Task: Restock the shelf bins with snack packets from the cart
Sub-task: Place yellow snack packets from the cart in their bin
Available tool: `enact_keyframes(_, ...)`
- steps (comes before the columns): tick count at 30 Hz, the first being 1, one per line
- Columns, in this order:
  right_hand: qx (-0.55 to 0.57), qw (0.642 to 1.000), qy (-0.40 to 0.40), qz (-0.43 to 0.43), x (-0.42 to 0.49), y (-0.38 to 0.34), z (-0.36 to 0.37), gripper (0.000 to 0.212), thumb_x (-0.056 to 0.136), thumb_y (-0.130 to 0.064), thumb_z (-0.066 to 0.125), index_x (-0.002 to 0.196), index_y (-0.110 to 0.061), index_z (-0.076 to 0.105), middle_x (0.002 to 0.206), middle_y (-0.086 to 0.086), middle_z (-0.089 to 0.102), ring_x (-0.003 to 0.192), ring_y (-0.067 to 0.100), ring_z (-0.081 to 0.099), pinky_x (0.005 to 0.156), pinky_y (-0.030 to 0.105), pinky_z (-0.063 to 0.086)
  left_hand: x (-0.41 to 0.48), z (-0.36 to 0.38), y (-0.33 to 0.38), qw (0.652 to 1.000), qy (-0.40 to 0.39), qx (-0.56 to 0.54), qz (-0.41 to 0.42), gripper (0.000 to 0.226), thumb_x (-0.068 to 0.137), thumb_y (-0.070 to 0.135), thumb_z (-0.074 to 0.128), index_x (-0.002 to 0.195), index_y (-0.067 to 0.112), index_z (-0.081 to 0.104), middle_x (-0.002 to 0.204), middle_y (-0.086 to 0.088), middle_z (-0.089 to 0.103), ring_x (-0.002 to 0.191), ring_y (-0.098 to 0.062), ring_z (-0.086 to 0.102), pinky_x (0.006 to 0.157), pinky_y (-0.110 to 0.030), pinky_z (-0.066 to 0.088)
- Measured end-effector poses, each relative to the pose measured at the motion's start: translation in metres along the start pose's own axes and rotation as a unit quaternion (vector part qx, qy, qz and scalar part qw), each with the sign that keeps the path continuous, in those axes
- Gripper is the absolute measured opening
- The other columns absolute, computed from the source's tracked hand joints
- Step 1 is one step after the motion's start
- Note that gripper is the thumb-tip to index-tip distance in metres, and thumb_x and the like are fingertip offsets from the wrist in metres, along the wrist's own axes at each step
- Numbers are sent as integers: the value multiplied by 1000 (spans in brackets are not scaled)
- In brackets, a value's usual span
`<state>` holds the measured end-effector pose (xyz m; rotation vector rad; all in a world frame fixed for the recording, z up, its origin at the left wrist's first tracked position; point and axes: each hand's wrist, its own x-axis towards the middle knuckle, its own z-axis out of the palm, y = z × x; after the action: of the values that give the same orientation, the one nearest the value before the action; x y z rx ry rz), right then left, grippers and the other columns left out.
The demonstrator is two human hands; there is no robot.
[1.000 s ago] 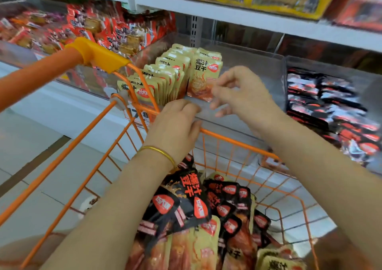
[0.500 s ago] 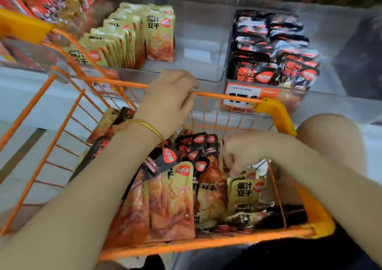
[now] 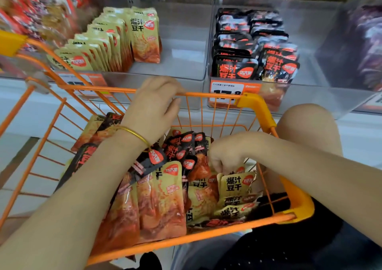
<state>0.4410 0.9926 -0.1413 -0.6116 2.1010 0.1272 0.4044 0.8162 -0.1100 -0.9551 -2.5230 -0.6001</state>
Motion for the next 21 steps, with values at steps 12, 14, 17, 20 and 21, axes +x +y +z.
enact_keyframes(12, 218, 910, 339, -98, -50, 10, -36, 12, 92, -15, 59, 94, -10, 69, 83, -15, 61, 73, -7, 55, 68, 6, 40, 5, -12, 7, 966, 11, -218, -139, 28, 94, 32, 47, 91, 13, 68, 85, 1, 69, 78, -8, 55, 71, -18, 43)
enact_keyframes(14, 234, 868, 428, -95, -60, 10, -50, 9, 90, -11, 60, 90, -9, 69, 82, -8, 63, 72, -1, 56, 67, 10, 41, 7, -19, 9, 905, -38, -360, -221, 34, 96, 33, 45, 86, 11, 69, 80, -1, 71, 70, -8, 58, 62, -17, 43)
enact_keyframes(17, 270, 791, 543, -83, -69, 7, -76, 10, 89, -9, 61, 91, -5, 69, 84, 0, 64, 75, 7, 57, 67, 14, 43, 7, -22, 5, 861, -63, -427, -270, 44, 86, 49, 53, 92, 8, 69, 83, -2, 70, 72, -11, 60, 64, -23, 45)
enact_keyframes(20, 266, 754, 597, -69, -61, -2, -104, 12, 89, -11, 62, 94, -6, 71, 83, -2, 62, 80, 10, 58, 76, 22, 46, 7, -24, -1, 857, -43, -442, -262, 22, 84, 32, 64, 86, 10, 63, 72, 1, 63, 60, -8, 56, 54, -20, 46)
enact_keyframes(21, 281, 741, 605, -73, -55, -4, -113, 12, 88, -13, 63, 94, -6, 71, 81, -3, 61, 79, 9, 58, 73, 19, 46, 7, -25, -4, 861, -15, -436, -261, 10, 86, 22, 63, 82, 12, 62, 67, 5, 62, 57, -6, 54, 51, -19, 45)
